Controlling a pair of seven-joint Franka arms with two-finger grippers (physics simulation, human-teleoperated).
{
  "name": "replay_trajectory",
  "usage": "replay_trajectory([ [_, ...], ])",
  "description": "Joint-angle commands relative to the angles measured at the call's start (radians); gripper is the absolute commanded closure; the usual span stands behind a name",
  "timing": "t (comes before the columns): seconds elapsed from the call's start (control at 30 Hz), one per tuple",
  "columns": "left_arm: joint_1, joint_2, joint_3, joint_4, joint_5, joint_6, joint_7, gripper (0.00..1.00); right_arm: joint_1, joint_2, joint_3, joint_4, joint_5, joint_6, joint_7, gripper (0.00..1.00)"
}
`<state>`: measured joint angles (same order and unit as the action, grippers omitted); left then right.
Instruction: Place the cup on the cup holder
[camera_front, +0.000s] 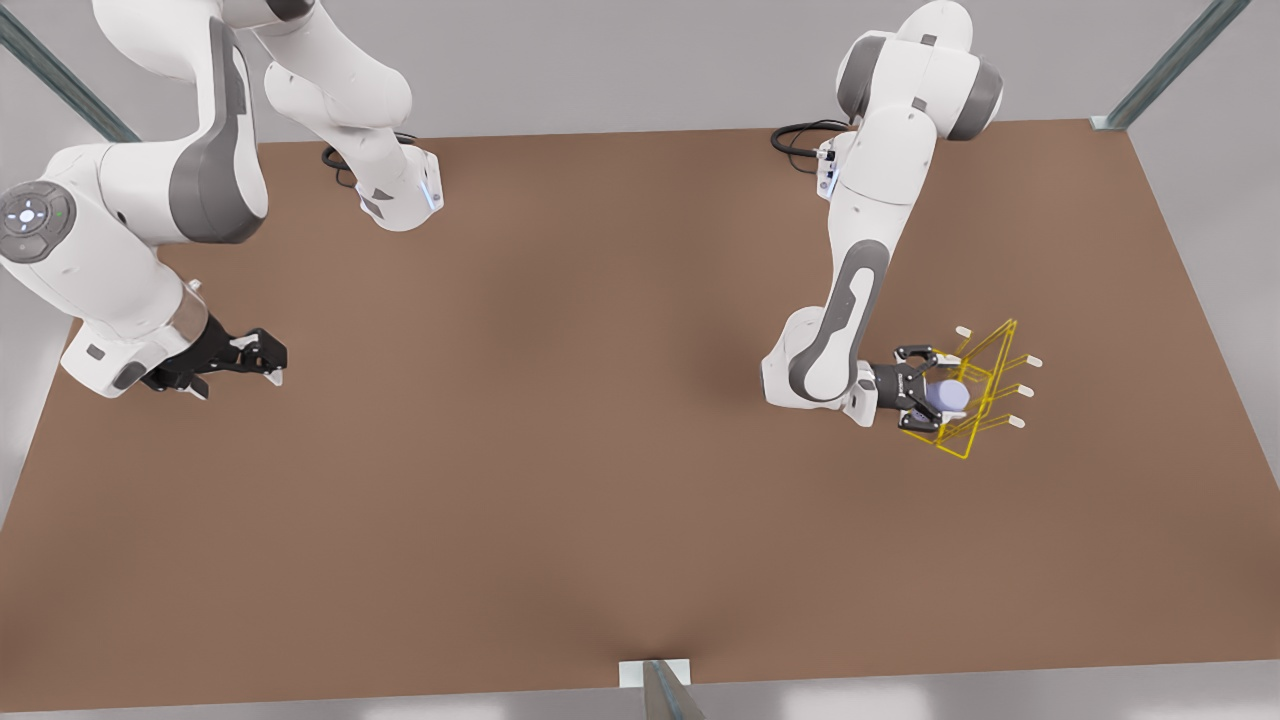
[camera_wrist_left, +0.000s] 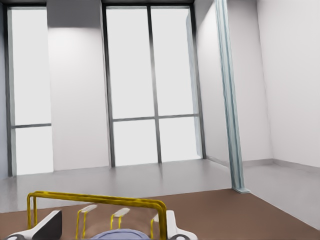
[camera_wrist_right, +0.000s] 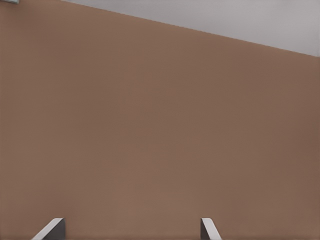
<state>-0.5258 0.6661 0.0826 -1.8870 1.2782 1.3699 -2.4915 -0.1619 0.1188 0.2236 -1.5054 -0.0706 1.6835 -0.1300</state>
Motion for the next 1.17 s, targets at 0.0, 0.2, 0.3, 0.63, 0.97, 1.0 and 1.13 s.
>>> replay_trajectory([
  [0.0,-0.002,0.0,0.0,0.0,0.0,0.0,-0.049,0.0,0.001,-0.001,0.0,0.001,0.0,0.004,0.0,0.0],
  [0.2,-0.019,-0.066,-0.265,0.009,-0.213,-0.117,-0.055,0.0,0.001,-0.001,0.0,0.001,0.0,0.004,0.0,0.0],
  [0.3,0.001,-0.171,-0.472,0.21,-0.45,-0.16,0.045,0.0,0.001,-0.001,0.002,0.001,0.0,0.004,0.0,0.0],
  [0.63,0.419,-0.359,-0.408,0.621,-0.993,-0.23,2.006,0.0,0.001,0.001,0.0,0.004,0.003,0.004,0.0,0.0],
  [0.97,0.526,-0.433,-0.25,0.465,-1.218,0.106,2.361,0.0,0.002,0.007,0.0,0.008,0.003,0.005,0.0,0.0],
  [1.0,0.524,-0.433,-0.25,0.465,-1.218,0.097,2.361,0.0,0.002,0.009,0.0,0.007,0.003,0.005,0.0,0.0],
  [1.13,0.52,-0.428,-0.25,0.467,-1.224,0.101,2.349,0.0,0.001,0.01,0.0,0.008,0.003,0.005,0.0,0.0],
])
